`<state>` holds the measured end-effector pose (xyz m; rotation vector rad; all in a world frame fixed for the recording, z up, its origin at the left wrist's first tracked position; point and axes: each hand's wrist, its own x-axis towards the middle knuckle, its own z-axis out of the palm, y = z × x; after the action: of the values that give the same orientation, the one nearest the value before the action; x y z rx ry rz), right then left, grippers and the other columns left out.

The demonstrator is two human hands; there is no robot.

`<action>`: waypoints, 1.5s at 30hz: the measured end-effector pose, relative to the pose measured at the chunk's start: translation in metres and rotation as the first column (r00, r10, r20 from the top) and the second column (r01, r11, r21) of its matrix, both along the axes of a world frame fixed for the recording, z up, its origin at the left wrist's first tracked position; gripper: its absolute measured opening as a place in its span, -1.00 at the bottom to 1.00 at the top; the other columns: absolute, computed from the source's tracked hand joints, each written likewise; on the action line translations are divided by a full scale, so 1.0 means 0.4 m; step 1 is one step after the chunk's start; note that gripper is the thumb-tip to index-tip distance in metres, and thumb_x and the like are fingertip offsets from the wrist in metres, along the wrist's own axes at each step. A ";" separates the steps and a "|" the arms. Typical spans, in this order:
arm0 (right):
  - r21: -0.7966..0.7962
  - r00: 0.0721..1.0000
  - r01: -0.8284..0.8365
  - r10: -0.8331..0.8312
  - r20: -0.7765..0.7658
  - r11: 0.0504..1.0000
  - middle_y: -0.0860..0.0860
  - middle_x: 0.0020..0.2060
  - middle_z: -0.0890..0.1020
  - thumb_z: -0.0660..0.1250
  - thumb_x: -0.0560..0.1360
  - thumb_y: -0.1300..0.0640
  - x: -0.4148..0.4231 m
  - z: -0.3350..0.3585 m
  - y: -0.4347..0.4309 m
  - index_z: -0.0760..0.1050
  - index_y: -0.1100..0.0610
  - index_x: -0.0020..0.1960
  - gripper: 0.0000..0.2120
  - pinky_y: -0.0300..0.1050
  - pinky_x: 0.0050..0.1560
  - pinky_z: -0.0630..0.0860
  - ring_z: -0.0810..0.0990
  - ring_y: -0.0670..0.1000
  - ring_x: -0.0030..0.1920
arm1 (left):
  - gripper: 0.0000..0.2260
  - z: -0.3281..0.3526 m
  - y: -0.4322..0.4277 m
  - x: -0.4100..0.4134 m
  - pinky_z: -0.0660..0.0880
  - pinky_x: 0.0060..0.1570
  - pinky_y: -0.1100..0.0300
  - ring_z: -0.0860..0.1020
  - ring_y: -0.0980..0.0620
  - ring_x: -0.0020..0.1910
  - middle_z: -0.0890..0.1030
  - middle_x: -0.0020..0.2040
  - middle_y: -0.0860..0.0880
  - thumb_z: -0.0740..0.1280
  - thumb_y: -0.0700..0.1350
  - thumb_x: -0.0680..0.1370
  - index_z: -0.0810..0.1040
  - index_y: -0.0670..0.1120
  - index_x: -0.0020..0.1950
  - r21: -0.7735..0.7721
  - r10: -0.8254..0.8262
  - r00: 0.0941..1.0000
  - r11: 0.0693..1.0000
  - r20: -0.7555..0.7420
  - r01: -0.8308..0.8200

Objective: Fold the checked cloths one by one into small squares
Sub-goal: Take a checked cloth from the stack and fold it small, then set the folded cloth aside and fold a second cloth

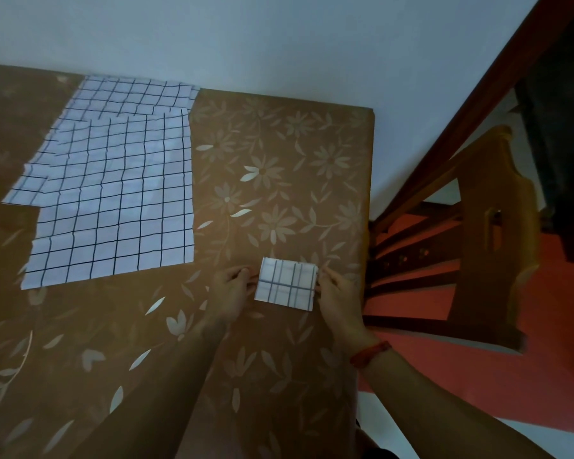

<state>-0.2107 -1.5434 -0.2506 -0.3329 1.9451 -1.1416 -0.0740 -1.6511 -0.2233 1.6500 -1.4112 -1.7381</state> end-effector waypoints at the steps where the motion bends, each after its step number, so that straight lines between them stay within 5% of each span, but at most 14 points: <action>1: 0.016 1.000 0.008 -0.008 0.007 1.000 0.01 -0.18 0.69 0.09 0.48 -0.08 -0.001 -0.005 -0.003 0.57 0.05 -0.08 -0.67 0.17 -0.01 0.61 0.67 0.04 -0.11 | -0.71 -0.001 0.001 0.002 0.54 -0.26 0.28 0.66 0.05 -0.11 0.69 -0.11 -0.06 0.14 -0.21 0.65 0.62 -0.10 -0.12 0.007 -0.007 1.000 1.000 -0.003 0.007; 15: 0.077 0.993 0.064 -0.072 0.096 0.995 -0.04 -0.20 0.69 0.13 0.36 -0.15 -0.015 -0.045 -0.008 0.57 0.01 -0.10 -0.66 0.16 -0.03 0.62 0.67 0.02 -0.10 | -0.74 -0.001 0.008 0.007 0.56 -0.32 0.29 0.64 0.01 -0.03 0.67 -0.03 -0.11 0.12 -0.20 0.65 0.61 -0.17 0.01 0.004 -0.024 0.999 1.000 0.023 0.024; 19: 0.067 0.992 0.086 -0.092 0.086 0.994 -0.04 -0.21 0.69 0.13 0.35 -0.17 -0.009 -0.034 -0.002 0.58 -0.05 -0.12 -0.67 0.15 -0.05 0.63 0.68 0.01 -0.11 | -0.74 0.002 0.006 0.006 0.57 -0.16 0.24 0.64 -0.02 -0.02 0.67 -0.06 -0.11 0.13 -0.20 0.65 0.61 -0.15 -0.04 -0.014 -0.024 0.999 1.000 0.023 0.024; 22: 0.058 0.993 0.068 -0.073 0.093 0.996 -0.03 -0.20 0.69 0.12 0.34 -0.16 -0.014 -0.032 -0.006 0.59 -0.03 -0.13 -0.66 0.16 -0.03 0.62 0.67 0.02 -0.10 | -0.75 0.001 0.011 0.005 0.54 -0.39 0.32 0.64 0.02 -0.07 0.66 -0.07 -0.09 0.13 -0.20 0.65 0.61 -0.17 -0.01 -0.008 -0.015 1.000 1.000 0.021 0.015; 27: 0.043 0.994 0.056 -0.059 0.090 0.998 -0.04 -0.21 0.69 0.12 0.34 -0.17 -0.019 -0.026 -0.009 0.59 -0.04 -0.14 -0.65 0.17 -0.03 0.62 0.67 0.02 -0.09 | -0.75 -0.010 0.010 0.006 0.51 -0.23 0.36 0.63 0.05 -0.10 0.66 -0.08 -0.09 0.14 -0.22 0.65 0.61 -0.15 -0.05 -0.037 -0.010 1.000 0.999 0.028 0.011; 32: 0.031 0.996 0.040 -0.043 0.084 0.999 -0.02 -0.18 0.69 0.12 0.38 -0.15 -0.020 -0.021 -0.005 0.58 -0.03 -0.10 -0.67 0.15 0.01 0.62 0.67 0.02 -0.09 | -0.75 -0.011 0.010 0.009 0.52 -0.32 0.37 0.65 0.08 -0.14 0.67 -0.08 -0.09 0.14 -0.21 0.65 0.61 -0.19 0.00 -0.046 -0.025 0.999 0.999 0.045 0.027; 35: 0.034 1.000 0.014 -0.014 0.011 0.999 -0.02 -0.29 0.64 0.13 0.45 -0.08 -0.022 -0.003 0.002 0.49 0.12 -0.19 -0.70 0.07 -0.04 0.60 0.62 -0.01 -0.19 | -0.77 0.000 0.014 0.015 0.49 -0.47 0.39 0.63 0.20 -0.29 0.65 -0.14 -0.04 0.15 -0.20 0.65 0.59 -0.09 -0.06 -0.070 -0.037 0.999 0.997 0.039 0.040; 37: 0.006 0.998 -0.023 0.024 -0.064 1.000 -0.10 -0.35 0.56 0.15 0.54 0.05 -0.020 0.021 0.006 0.47 0.04 -0.27 -0.75 -0.03 -0.12 0.53 0.54 -0.08 -0.26 | -0.79 0.008 0.017 0.028 0.53 -0.42 0.31 0.64 0.13 -0.28 0.65 -0.16 -0.04 0.18 -0.18 0.63 0.60 -0.05 -0.07 -0.129 -0.061 0.995 0.989 0.072 0.070; 41: -0.011 0.950 -0.210 0.201 -0.239 0.978 -0.13 0.09 0.55 0.16 0.61 0.04 -0.011 0.073 0.008 0.48 0.06 0.28 -0.71 -0.07 0.22 0.47 0.52 -0.10 0.12 | -0.84 0.021 0.020 0.071 0.49 -0.16 0.25 0.57 0.15 -0.15 0.64 -0.11 0.02 0.28 -0.08 0.58 0.63 -0.07 0.04 -0.236 -0.130 0.975 0.957 0.178 0.171; 45: 0.010 0.837 -0.388 0.356 -0.416 0.922 -0.16 0.10 0.56 0.16 0.55 -0.10 -0.006 0.090 -0.009 0.46 -0.03 0.23 -0.69 -0.04 0.20 0.49 0.52 -0.13 0.12 | -0.85 0.071 0.032 0.115 0.56 -0.05 0.11 0.60 0.10 -0.10 0.65 -0.11 0.08 0.32 0.09 0.53 0.62 0.07 -0.01 -0.374 -0.087 0.978 0.915 0.187 0.153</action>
<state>-0.2131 -1.5468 -0.2144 -1.0211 2.0682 -0.9342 -0.0280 -1.6383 -0.1950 1.5407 -1.8317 -1.2876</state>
